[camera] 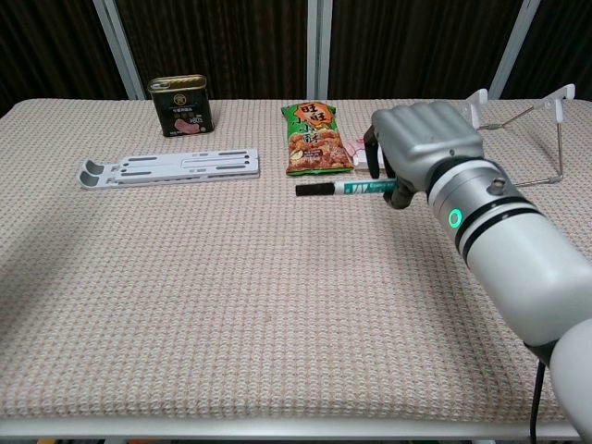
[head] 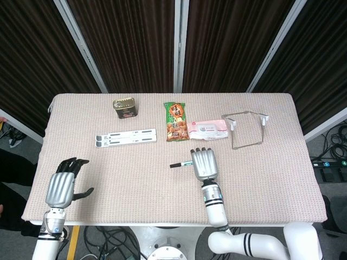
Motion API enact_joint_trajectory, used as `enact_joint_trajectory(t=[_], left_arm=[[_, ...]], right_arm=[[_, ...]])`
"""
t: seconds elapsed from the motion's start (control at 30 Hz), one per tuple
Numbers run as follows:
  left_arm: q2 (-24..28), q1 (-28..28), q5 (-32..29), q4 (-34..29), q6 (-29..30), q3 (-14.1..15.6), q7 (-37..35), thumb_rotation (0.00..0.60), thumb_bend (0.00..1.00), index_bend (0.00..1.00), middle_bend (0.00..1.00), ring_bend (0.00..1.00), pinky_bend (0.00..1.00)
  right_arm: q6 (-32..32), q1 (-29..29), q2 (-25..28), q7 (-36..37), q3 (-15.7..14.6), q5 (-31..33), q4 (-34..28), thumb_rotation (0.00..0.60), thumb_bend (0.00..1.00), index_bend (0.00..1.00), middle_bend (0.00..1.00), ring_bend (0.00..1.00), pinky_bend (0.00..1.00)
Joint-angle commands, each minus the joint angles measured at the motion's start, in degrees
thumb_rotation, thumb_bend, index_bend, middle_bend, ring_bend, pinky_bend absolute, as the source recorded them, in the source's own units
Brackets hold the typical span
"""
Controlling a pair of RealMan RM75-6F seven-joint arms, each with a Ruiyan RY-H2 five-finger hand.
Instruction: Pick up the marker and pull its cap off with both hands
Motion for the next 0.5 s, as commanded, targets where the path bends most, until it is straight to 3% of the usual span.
enact_joint_trajectory(t=[0.03,0.27,0.5], left_arm=[[-0.3,-3.0,-4.1,-1.4,-2.6,-3.3,3.8,0.6,0.11,0.25,0.25,0.14,0.18],[-3.6,-10.1,-12.3,-0.8,-6.4,-9.5,11.3,0.6,0.13,0.25,0.25,0.14,0.2],[-7.6,-16.7,-18.1,1.1,-6.4,-14.5,18.2,0.6,0.16,0.26,0.26,0.14,0.2]], right_arm=[[2.7,0.7,0.7,-1.9,2.3,-0.5,-1.7,0.6,0.29,0.61,0.6,0.52,0.58],[8.0,4.1,-3.3,-5.1,6.4,-2.0,0.7,0.6,0.3,0.62,0.61,0.52,0.58],[8.6,7.8,-7.3,-6.4,9.2,-1.8,5.2,0.6,0.31,0.62,0.61,0.52,0.59]])
